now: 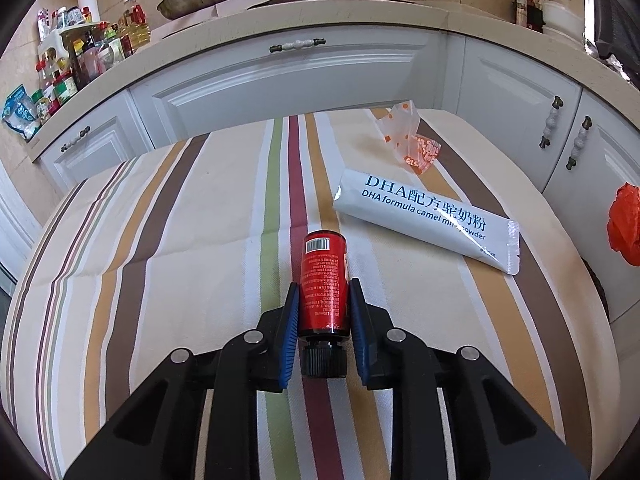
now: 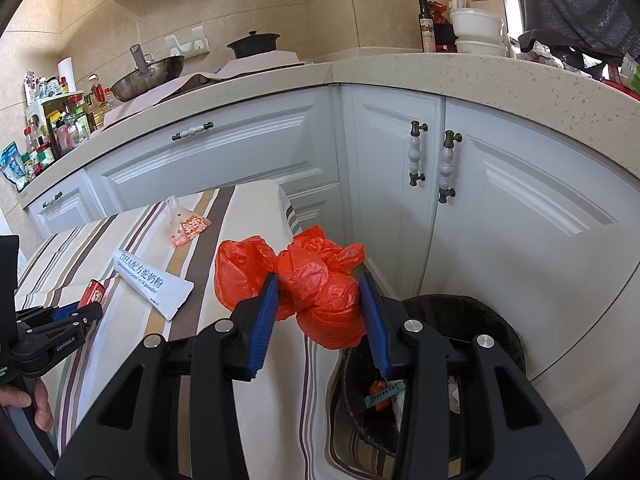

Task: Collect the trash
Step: 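Carry the red bottle and orange bag over the bin and open both tools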

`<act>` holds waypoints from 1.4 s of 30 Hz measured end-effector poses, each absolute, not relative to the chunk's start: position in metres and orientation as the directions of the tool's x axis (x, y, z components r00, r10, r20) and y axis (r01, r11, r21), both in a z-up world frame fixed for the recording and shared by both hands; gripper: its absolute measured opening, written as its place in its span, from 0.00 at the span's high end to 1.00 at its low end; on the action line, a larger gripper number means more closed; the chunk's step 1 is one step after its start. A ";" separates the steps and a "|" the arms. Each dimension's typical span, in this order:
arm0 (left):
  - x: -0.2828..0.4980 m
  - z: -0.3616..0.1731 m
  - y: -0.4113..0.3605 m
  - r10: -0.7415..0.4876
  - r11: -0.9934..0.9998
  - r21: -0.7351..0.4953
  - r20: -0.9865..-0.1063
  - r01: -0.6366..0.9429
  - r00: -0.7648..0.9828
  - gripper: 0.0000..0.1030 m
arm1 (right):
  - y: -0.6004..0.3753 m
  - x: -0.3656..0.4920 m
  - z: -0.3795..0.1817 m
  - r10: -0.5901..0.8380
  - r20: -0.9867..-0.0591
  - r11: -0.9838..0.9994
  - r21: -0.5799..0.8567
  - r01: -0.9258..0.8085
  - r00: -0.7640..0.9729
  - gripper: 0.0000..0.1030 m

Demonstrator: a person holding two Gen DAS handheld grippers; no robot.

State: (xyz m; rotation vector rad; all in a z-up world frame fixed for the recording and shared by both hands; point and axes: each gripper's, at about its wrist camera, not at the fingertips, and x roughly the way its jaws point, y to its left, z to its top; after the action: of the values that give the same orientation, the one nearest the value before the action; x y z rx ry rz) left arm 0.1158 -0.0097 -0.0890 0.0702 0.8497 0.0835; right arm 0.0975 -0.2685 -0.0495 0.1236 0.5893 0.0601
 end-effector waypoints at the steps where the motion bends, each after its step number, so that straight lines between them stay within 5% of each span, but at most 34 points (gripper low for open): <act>1: 0.115 -0.088 -0.010 0.104 0.994 0.098 -0.743 -0.046 0.662 0.76 | -0.268 0.096 -0.049 0.091 -0.549 0.991 0.132 -0.022 0.831 0.62; 22: 0.093 -0.057 -0.020 0.081 0.992 0.123 -0.635 -0.003 0.768 0.76 | -0.264 0.069 -0.030 0.072 -0.500 0.993 0.117 -0.016 0.863 0.62; 42: 0.080 -0.012 -0.137 -0.211 0.952 0.085 -0.519 0.295 0.828 0.76 | -0.324 0.021 -0.009 -0.094 -0.428 0.984 0.098 0.150 0.899 0.62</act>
State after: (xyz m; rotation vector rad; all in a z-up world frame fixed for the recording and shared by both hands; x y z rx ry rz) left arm 0.0804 -0.1369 -0.0115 0.1642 0.5306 -0.2698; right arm 0.0212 -0.3244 -0.0092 0.1295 0.4362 -0.1265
